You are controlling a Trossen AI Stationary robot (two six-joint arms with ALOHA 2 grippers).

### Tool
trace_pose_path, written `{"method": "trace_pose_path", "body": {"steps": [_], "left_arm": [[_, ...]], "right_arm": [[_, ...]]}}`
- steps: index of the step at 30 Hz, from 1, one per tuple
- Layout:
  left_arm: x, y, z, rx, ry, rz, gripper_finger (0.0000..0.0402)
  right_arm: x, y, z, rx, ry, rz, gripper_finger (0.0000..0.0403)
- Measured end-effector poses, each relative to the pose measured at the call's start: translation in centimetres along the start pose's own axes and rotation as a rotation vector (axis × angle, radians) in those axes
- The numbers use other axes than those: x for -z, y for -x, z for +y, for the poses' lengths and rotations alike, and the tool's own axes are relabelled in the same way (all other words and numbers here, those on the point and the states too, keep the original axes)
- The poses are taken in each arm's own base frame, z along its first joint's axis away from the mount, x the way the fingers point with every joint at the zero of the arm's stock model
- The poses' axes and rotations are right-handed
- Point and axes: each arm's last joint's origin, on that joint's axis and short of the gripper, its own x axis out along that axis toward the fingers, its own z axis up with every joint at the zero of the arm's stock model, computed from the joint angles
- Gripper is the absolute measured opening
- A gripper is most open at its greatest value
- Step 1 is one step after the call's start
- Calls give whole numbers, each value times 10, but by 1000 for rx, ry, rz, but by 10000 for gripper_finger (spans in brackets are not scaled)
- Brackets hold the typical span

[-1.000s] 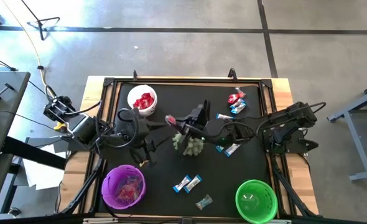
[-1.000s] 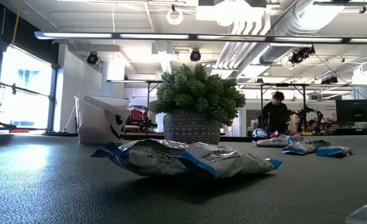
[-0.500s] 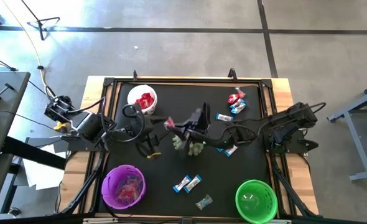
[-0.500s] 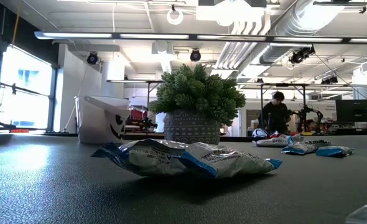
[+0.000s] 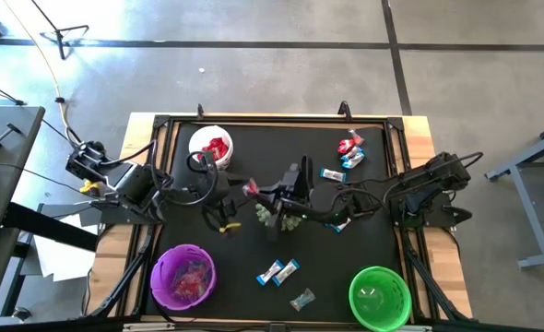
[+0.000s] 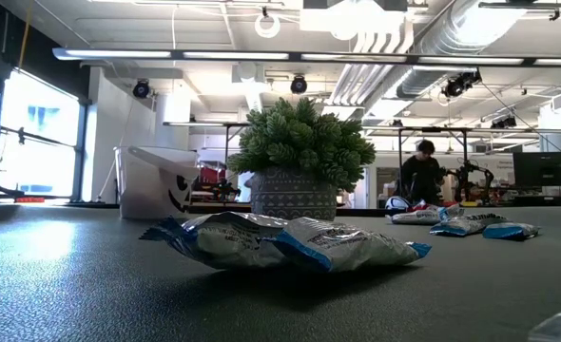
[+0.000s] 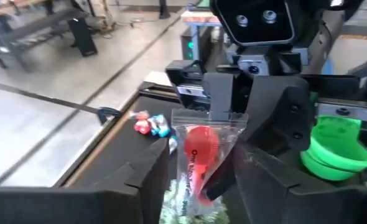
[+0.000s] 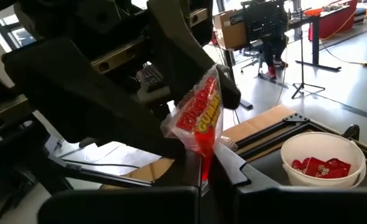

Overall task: Organize candy in baskets
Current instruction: Put the red gummy into the purple bucket

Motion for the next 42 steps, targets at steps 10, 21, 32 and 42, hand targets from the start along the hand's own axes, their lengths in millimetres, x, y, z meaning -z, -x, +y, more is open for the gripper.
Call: {"method": "trace_pose_path", "body": {"steps": [10, 21, 32, 42], "left_arm": [[0, -3, 3, 18, -11, 14, 19], [2, 0, -2, 50, -26, 26, 3], [13, 23, 2, 164, 57, 153, 3], [56, 80, -29, 462, 380, 765, 3]], "right_arm": [[1, 1, 2, -8, -8, 4, 0], [8, 8, 4, -6, 24, 81, 73], [2, 37, -1, 19, 12, 200, 185], [18, 66, 1, 23, -182, 453, 188]]}}
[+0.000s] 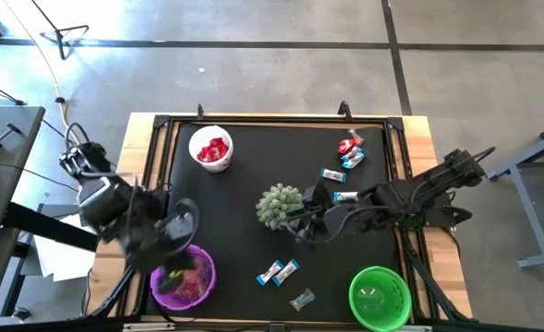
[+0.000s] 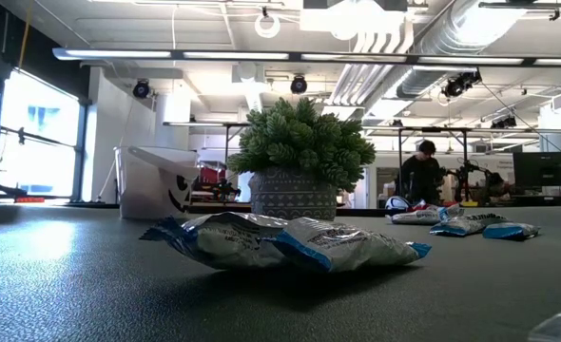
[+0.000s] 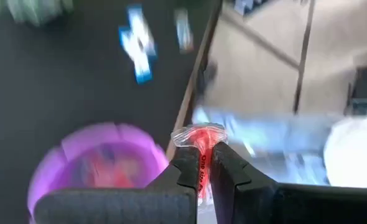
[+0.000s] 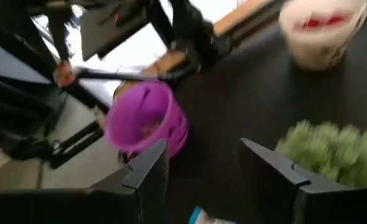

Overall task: Organize candy in baskets
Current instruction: Put the red gummy into the purple bucket, then put the blue gummy into the purple bucket

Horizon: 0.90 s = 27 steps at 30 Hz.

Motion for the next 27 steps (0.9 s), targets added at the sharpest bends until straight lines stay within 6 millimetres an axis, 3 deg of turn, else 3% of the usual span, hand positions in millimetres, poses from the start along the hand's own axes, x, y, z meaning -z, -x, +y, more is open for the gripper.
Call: {"method": "trace_pose_path", "body": {"steps": [5, 10, 19, 27], "left_arm": [[45, -3, -14, -51, 131, 135, 3], [69, -12, -18, -174, 119, 65, 9], [74, -17, -15, -251, 27, 80, 70], [75, -17, -15, -247, 5, 111, 121]], "right_arm": [[15, -2, 2, 25, -64, 77, 179], [24, -6, 4, 46, -82, 113, 165], [39, -14, 10, 16, -107, 224, 157], [53, -9, 13, 46, -138, 290, 157]]}}
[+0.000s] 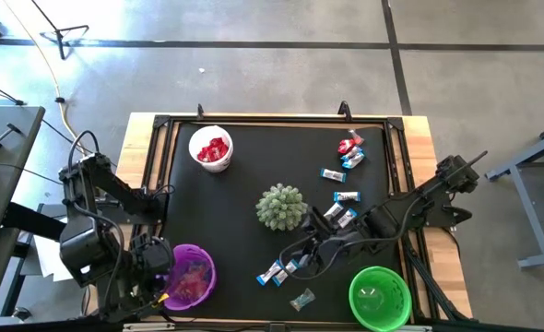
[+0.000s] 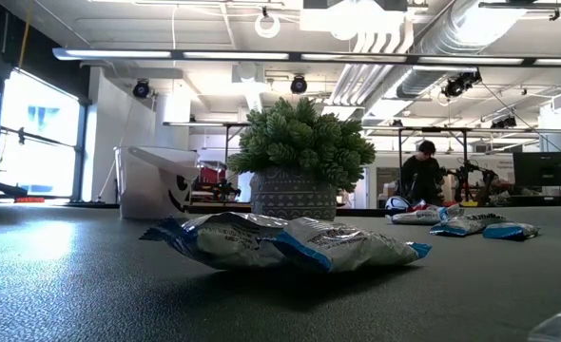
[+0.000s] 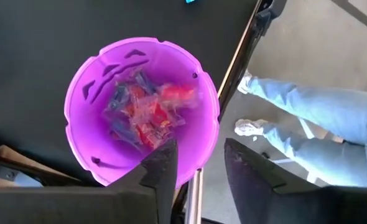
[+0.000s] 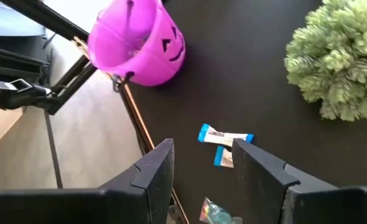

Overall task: Organize candy in baskets
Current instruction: Put the blue gummy into the purple bucket

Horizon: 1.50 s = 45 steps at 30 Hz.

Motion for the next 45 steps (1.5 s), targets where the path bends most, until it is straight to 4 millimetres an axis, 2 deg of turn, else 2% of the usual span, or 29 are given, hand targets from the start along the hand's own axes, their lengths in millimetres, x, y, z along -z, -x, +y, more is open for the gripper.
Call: {"method": "trace_pose_path", "body": {"steps": [5, 11, 15, 24, 30, 35, 45], "left_arm": [[-6, -2, 1, -8, -58, -15, 134], [-25, -6, 5, -42, -130, -78, 136], [-37, -7, 9, -66, -152, -119, 136], [-55, 8, 25, -82, -173, -246, 136], [-60, 21, 37, -68, -140, -299, 136], [-61, 31, 45, -46, -124, -322, 136], [-61, 50, 60, -17, -107, -394, 136]], "right_arm": [[4, 1, -2, 21, -49, 29, 157], [16, -4, 1, 49, -159, 46, 157], [39, -25, 6, 97, -227, 91, 157], [94, -91, 8, 243, -346, 179, 157], [114, -122, 4, 306, -534, 215, 157], [127, -126, 6, 329, -687, 194, 157], [147, -117, 7, 382, -877, 141, 157]]}}
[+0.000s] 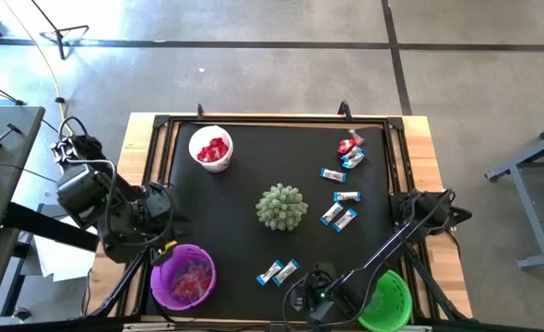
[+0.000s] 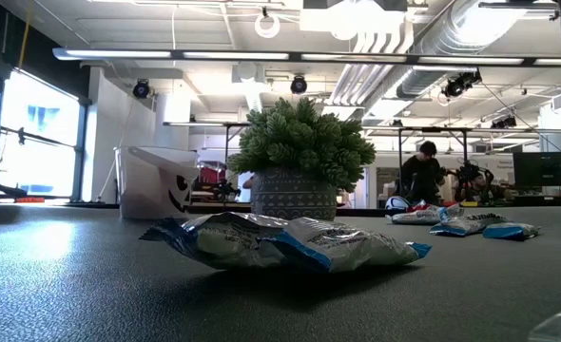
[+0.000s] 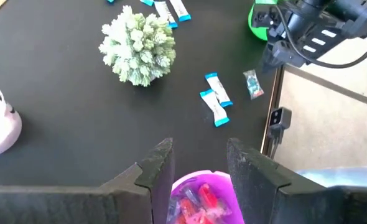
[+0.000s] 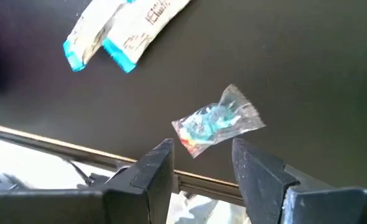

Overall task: Organize candy in baskets
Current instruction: Put the blue gummy into the purple bucket

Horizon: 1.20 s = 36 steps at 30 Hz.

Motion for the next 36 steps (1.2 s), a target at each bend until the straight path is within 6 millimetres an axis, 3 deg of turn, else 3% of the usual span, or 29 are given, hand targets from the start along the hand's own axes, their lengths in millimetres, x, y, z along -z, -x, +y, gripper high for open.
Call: {"method": "trace_pose_path", "body": {"steps": [5, 13, 17, 26, 31, 36], "left_arm": [[-2, 5, 6, 9, -27, -14, 136], [-8, 14, 20, 20, -79, -40, 136], [-11, 18, 28, 16, -57, -61, 136], [-13, 18, 30, 12, -26, -65, 136], [-13, 17, 29, 13, -24, -65, 136], [-13, 17, 29, 14, -15, -66, 136]], "right_arm": [[-1, -4, 6, -32, 137, 9, 157], [-12, -7, 11, 4, 896, -13, 157], [-25, -10, 12, 99, 1192, 101, 157], [-23, -24, 12, 76, 1535, 251, 157], [-24, -26, 13, 53, 1725, 245, 157], [-26, -34, 21, -12, 1809, 232, 157]]}}
